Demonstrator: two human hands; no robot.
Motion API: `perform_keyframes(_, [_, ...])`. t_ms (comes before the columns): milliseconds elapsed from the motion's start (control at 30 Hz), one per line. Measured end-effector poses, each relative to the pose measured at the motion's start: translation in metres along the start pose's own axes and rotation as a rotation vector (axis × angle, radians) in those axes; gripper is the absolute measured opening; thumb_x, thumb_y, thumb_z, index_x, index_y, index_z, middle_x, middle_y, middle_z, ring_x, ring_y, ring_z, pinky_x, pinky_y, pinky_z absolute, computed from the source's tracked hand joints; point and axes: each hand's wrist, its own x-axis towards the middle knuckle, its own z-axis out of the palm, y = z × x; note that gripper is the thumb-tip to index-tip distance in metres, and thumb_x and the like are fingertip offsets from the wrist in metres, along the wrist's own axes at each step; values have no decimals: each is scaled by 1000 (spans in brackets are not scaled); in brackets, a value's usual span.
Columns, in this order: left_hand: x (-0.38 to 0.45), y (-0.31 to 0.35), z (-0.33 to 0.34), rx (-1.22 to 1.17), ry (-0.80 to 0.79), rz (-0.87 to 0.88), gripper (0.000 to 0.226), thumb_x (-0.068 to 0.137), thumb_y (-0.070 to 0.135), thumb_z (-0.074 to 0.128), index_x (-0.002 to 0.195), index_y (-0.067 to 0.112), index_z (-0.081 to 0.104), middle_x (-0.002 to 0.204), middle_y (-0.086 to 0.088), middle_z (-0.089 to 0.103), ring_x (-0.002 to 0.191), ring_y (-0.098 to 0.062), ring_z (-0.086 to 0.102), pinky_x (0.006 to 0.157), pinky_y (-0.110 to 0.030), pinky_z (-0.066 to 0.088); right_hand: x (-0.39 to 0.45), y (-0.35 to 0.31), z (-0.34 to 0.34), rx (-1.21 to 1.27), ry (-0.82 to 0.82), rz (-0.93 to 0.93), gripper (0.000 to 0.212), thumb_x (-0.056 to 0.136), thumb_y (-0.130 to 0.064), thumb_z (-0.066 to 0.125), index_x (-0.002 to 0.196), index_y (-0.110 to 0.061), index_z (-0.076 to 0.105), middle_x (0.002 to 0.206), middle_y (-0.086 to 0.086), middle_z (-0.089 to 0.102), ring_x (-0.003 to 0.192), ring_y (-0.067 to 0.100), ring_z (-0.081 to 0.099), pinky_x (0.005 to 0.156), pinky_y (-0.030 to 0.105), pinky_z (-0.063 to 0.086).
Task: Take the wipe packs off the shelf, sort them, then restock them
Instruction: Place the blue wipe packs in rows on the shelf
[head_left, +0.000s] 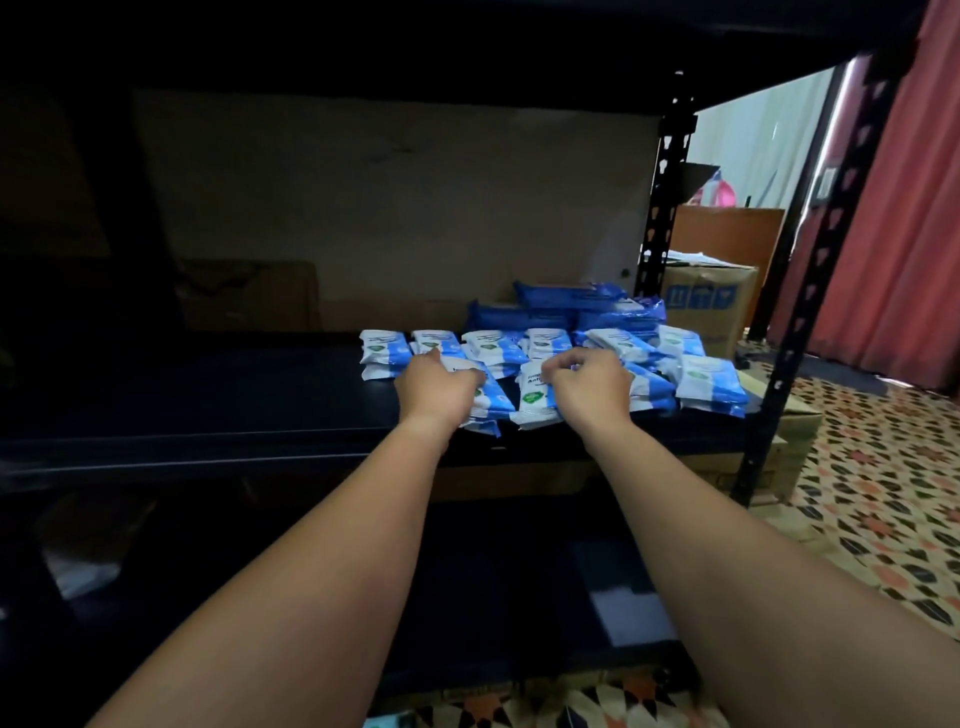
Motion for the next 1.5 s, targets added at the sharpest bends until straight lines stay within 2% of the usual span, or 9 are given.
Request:
perform_keyframes(133, [6, -2, 4, 34, 53, 1, 35, 85, 23, 81, 111, 6, 67, 112, -2, 65, 89, -22, 67, 74, -28, 47, 1, 0, -1, -47, -26, -10, 18, 97, -17, 61, 92, -11, 78, 112, 6, 74, 81, 15, 64, 69, 32, 51])
perform_keyframes(233, [6, -7, 4, 39, 142, 11, 50, 82, 27, 84, 122, 1, 67, 123, -8, 67, 98, -24, 68, 82, -27, 49, -10, 0, -6, -56, -51, -58, 40, 97, -40, 63, 98, -2, 77, 113, 13, 73, 107, 27, 65, 82, 37, 51])
perform_keyframes(333, [0, -8, 1, 50, 178, 43, 51, 83, 33, 83, 123, 5, 69, 124, -9, 69, 95, -18, 66, 83, -24, 46, -20, 8, -4, -131, -36, -138, 52, 85, -63, 66, 110, -18, 72, 134, 6, 60, 128, 23, 52, 90, 32, 40])
perform_keyframes(400, [-6, -8, -4, 73, 133, 119, 57, 85, 43, 79, 131, 10, 66, 130, -9, 67, 111, -19, 65, 93, -24, 46, -27, 15, -5, -171, -31, -207, 48, 80, -62, 72, 112, -26, 65, 146, 3, 42, 136, 23, 41, 93, 32, 37])
perform_keyframes(600, [-15, -30, -38, 478, -223, 627, 55, 85, 57, 72, 136, 40, 61, 160, 4, 36, 131, 3, 43, 114, -30, 38, -45, 38, -18, -171, -42, -474, 29, 79, -33, 80, 104, -30, 66, 144, -6, 32, 127, 10, 42, 93, 28, 38])
perform_keyframes(700, [-13, -46, -45, 497, -196, 741, 46, 85, 45, 76, 129, 36, 68, 157, 8, 42, 139, -7, 44, 111, -37, 45, -43, 44, -16, -237, -57, -499, 28, 84, -25, 75, 110, -29, 67, 137, -5, 38, 120, 11, 47, 92, 28, 40])
perform_keyframes(867, [-12, -41, -27, 601, -74, 798, 41, 86, 34, 79, 124, 20, 72, 131, -1, 66, 120, -15, 61, 102, -36, 51, -36, 43, -7, -288, -6, -491, 33, 91, -18, 68, 123, -28, 69, 124, -5, 48, 97, 4, 45, 90, 26, 44])
perform_keyframes(1233, [-10, -33, -12, 648, -37, 709, 43, 86, 36, 78, 125, 21, 69, 125, -1, 67, 112, -19, 63, 97, -37, 52, -19, 46, -2, -417, -68, -515, 39, 96, -25, 66, 135, -22, 62, 127, 5, 45, 122, 26, 47, 101, 43, 48])
perform_keyframes(1500, [-29, -53, -5, 610, 53, 660, 66, 89, 38, 75, 148, 25, 48, 156, -3, 40, 147, -21, 31, 111, -37, 39, -36, 50, -9, -503, -75, -502, 61, 98, -25, 64, 154, -29, 37, 153, 6, 26, 138, 24, 35, 101, 37, 48])
